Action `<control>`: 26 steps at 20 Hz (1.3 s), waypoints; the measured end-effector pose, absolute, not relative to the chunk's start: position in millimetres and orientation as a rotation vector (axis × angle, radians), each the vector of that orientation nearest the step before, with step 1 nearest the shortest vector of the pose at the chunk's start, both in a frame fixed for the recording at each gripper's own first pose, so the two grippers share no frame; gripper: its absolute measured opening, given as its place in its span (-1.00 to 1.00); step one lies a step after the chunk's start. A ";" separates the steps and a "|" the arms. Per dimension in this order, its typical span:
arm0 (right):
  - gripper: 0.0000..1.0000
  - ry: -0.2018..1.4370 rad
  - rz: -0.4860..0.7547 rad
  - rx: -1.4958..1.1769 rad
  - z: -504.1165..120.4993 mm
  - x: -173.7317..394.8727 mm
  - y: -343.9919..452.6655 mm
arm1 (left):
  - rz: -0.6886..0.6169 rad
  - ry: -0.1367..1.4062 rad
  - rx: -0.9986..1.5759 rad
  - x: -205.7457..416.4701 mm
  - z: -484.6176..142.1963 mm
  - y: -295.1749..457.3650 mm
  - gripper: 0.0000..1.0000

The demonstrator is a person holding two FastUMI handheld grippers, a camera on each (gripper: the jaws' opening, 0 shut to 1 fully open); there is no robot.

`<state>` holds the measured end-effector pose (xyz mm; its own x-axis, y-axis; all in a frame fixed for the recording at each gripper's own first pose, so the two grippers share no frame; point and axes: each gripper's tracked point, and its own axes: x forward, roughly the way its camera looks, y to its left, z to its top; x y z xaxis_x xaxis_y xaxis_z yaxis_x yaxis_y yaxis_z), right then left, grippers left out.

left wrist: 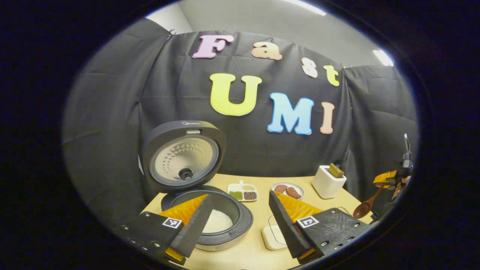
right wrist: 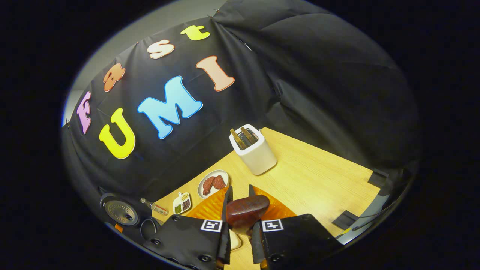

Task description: Close the left gripper, press the button to open the rice cooker; take a wooden spoon from the chopstick holder with the right hand, scoop a spoonful of rice and pour it into the rice cooker, then put the wooden spoon back into the chopstick holder.

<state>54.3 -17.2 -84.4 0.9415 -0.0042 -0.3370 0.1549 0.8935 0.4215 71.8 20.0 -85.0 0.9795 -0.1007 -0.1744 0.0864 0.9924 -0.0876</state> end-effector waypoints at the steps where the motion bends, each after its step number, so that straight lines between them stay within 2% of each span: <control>1: -0.52 0.335 -0.082 0.461 -83.8 46.3 -9.8 | -0.105 0.183 -0.091 70.9 -87.6 21.2 0.89; 8: -0.51 0.358 0.023 0.502 -80.4 36.0 69.8 | -0.138 0.172 -0.065 61.6 -88.9 42.4 0.87; 15: -0.52 0.398 0.160 0.456 -83.0 62.1 148.6 | -0.070 0.172 -0.090 49.5 -94.9 82.0 0.87; 18: -0.52 0.425 0.186 0.418 -96.1 79.4 171.5 | -0.030 0.180 -0.096 40.7 -100.3 99.1 0.87; 19: -0.60 0.430 0.194 0.405 -101.2 84.6 178.1 | -0.014 0.183 -0.093 37.5 -101.0 105.5 0.89; 20: -0.52 0.434 0.198 0.386 -106.6 91.8 183.0 | 0.001 0.186 -0.091 34.7 -103.9 110.8 0.92; 26: -0.52 0.487 0.207 0.249 -155.3 124.7 205.7 | 0.067 0.231 -0.091 18.8 -120.8 132.3 0.92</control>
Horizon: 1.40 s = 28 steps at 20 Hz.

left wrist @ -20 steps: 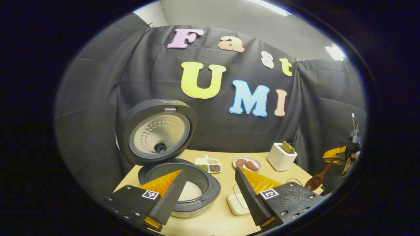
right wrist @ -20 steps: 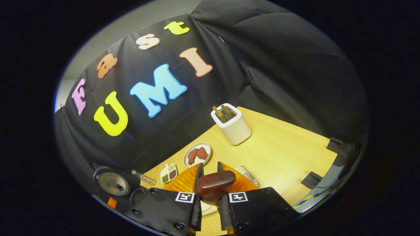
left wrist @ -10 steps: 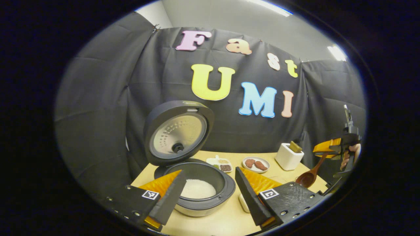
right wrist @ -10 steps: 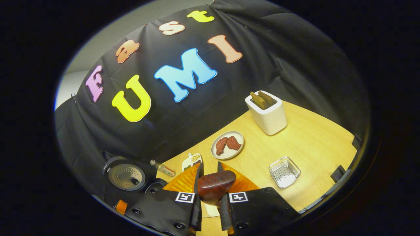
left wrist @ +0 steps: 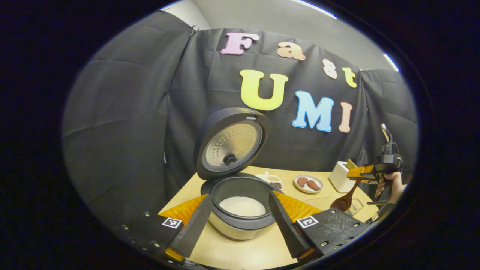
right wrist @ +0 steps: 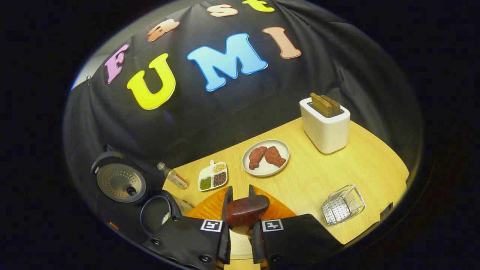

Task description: Close the left gripper, press the button to open the rice cooker; take a wooden spoon from the chopstick holder with the right hand, scoop a spoonful of rice and pour it into the rice cooker, then put the wooden spoon back into the chopstick holder.

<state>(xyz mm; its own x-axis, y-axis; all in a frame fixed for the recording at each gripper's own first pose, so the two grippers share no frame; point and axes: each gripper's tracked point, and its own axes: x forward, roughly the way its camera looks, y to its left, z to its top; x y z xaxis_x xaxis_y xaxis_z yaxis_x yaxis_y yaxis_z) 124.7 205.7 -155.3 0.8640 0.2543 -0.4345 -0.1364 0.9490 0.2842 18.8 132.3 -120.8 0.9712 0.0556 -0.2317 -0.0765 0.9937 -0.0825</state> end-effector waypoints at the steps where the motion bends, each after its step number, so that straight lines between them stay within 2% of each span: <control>1: -0.52 0.497 0.211 0.233 -165.1 128.8 210.2 | 0.072 0.242 -0.084 18.7 -125.7 133.9 0.92; 10: -0.51 0.609 0.255 0.151 -241.8 139.1 242.1 | 0.156 0.240 -0.080 5.5 -110.8 144.9 0.87; 12: -0.51 0.598 0.262 0.139 -243.7 142.2 249.8 | 0.197 0.232 -0.086 -4.6 -106.5 148.1 0.87; 13: -0.60 0.606 0.260 0.139 -245.4 142.6 253.0 | 0.220 0.224 -0.090 -10.1 -104.3 150.5 0.89; 14: -0.51 0.621 0.255 0.150 -249.1 147.5 255.0 | 0.244 0.215 -0.095 -17.1 -101.4 153.8 0.87; 16: -0.51 0.680 0.282 0.186 -255.5 140.7 267.7 | 0.300 0.203 -0.111 -33.7 -99.0 162.6 0.89; 17: -0.58 0.703 0.291 0.199 -257.8 137.9 278.7 | 0.326 0.198 -0.124 -41.6 -97.5 165.7 0.89; 18: -0.51 0.720 0.294 0.206 -260.2 137.0 282.4 | 0.352 0.192 -0.136 -49.0 -98.1 167.4 0.87; 20: -0.51 0.754 0.303 0.211 -263.7 133.8 292.8 | 0.400 0.179 -0.153 -62.8 -94.8 174.9 0.87; 24: -0.51 0.821 0.337 0.231 -265.0 122.5 309.8 | 0.461 0.165 -0.157 -85.3 -97.3 185.1 0.87; 25: -0.58 0.833 0.339 0.231 -264.4 121.3 310.5 | 0.471 0.162 -0.159 -87.6 -97.0 186.0 0.87; 27: -0.52 0.857 0.351 0.245 -262.8 118.6 310.4 | 0.479 0.156 -0.169 -89.9 -94.2 187.2 0.89; 28: -0.58 0.865 0.354 0.255 -261.3 118.1 308.3 | 0.479 0.158 -0.172 -88.9 -95.1 185.9 0.87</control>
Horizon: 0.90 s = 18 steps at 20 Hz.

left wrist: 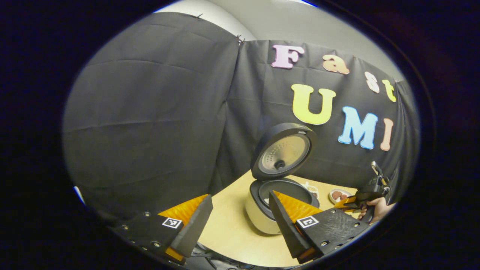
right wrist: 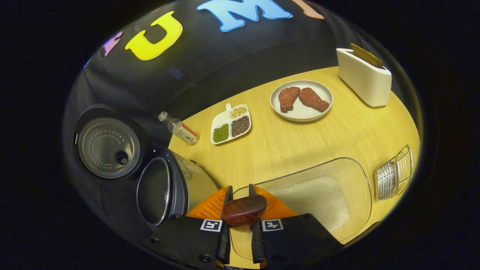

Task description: Close the left gripper, press the button to open the rice cooker; take a wooden spoon from the chopstick holder with the right hand, scoop a spoonful of rice and pour it into the rice cooker, then put the wooden spoon back into the chopstick holder.

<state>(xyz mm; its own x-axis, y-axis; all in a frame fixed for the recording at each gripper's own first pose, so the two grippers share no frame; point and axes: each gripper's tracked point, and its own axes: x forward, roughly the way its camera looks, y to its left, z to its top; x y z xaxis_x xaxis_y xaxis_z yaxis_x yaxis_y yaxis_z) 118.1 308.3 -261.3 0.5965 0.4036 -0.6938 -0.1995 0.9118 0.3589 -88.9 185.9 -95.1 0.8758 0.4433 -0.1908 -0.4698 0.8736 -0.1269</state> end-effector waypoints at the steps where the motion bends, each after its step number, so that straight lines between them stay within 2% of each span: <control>1: -0.51 0.866 0.356 0.265 -260.5 118.6 306.2 | 0.475 0.160 -0.171 -86.6 -96.5 184.7 0.89; 2: -0.58 0.867 0.357 0.277 -258.7 118.9 303.3 | 0.470 0.162 -0.168 -84.9 -98.0 182.8 0.87; 3: -0.51 0.870 0.355 0.295 -258.3 118.1 300.3 | 0.462 0.162 -0.164 -81.3 -97.8 180.6 0.87; 6: -0.51 0.866 0.329 0.385 -249.6 120.5 285.4 | 0.425 0.151 -0.142 -74.5 -91.4 173.5 0.87; 7: -0.58 0.862 0.319 0.417 -245.8 120.8 280.4 | 0.414 0.149 -0.130 -71.0 -90.2 171.9 0.87; 9: -0.51 0.850 0.295 0.475 -238.2 125.1 266.2 | 0.386 0.145 -0.106 -64.7 -90.8 167.5 0.87; 18: -0.52 0.760 0.181 0.772 -197.8 136.6 201.2 | 0.285 0.195 -0.101 -31.4 -110.4 159.0 0.87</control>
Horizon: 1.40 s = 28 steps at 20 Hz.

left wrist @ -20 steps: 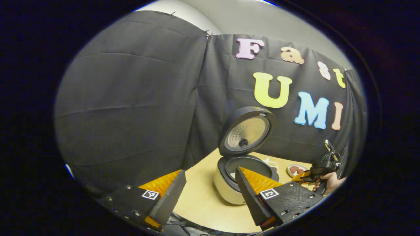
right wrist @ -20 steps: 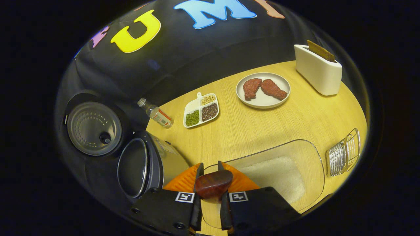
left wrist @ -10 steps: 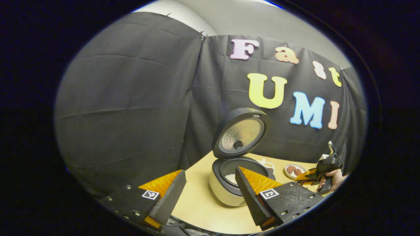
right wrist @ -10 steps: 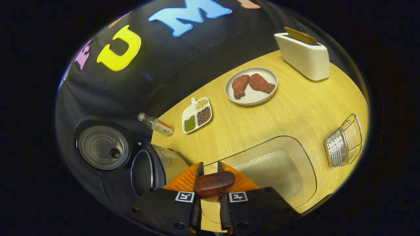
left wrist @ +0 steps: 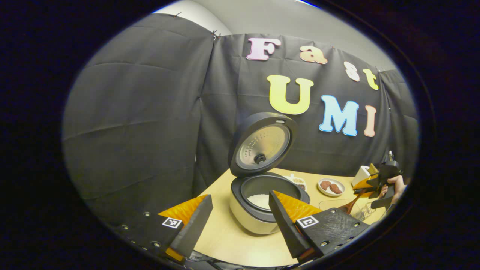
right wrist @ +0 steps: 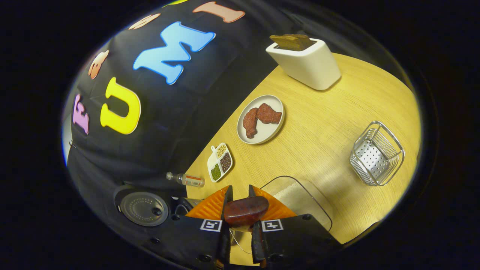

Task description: Close the left gripper, press the button to open the rice cooker; take a wooden spoon from the chopstick holder with the right hand, scoop a spoonful of rice and pour it into the rice cooker, then put the wooden spoon back into the chopstick holder.

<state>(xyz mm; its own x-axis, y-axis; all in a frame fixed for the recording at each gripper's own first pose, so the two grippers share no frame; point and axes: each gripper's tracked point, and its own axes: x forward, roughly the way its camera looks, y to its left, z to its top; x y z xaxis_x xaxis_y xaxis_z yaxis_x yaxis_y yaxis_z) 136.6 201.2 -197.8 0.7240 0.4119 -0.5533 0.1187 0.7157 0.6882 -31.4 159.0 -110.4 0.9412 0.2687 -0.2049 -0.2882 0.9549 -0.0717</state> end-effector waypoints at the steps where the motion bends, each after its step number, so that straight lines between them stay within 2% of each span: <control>1: -0.52 0.757 0.173 0.812 -195.2 134.7 196.8 | 0.278 0.194 -0.097 -28.8 -109.4 159.2 0.87; 7: -0.52 0.701 0.177 0.987 -157.1 134.7 181.6 | 0.258 0.197 -0.078 -26.4 -109.3 164.4 0.87; 12: -0.52 0.669 0.268 1.048 -110.8 137.9 212.6 | 0.263 0.209 -0.093 -34.1 -119.3 171.8 0.87; 13: -0.60 0.673 0.289 1.056 -102.7 138.1 223.0 | 0.268 0.211 -0.097 -34.5 -120.8 174.8 0.89; 14: -0.53 0.678 0.313 1.061 -95.1 138.2 235.2 | 0.273 0.211 -0.102 -36.7 -122.1 178.4 0.87; 20: -0.52 0.709 0.462 1.026 -64.1 139.3 331.0 | 0.320 0.205 -0.125 -51.1 -127.9 200.5 0.87; 28: -0.53 0.732 0.616 0.812 -66.4 127.5 453.0 | 0.387 0.209 -0.166 -78.0 -139.2 231.0 0.87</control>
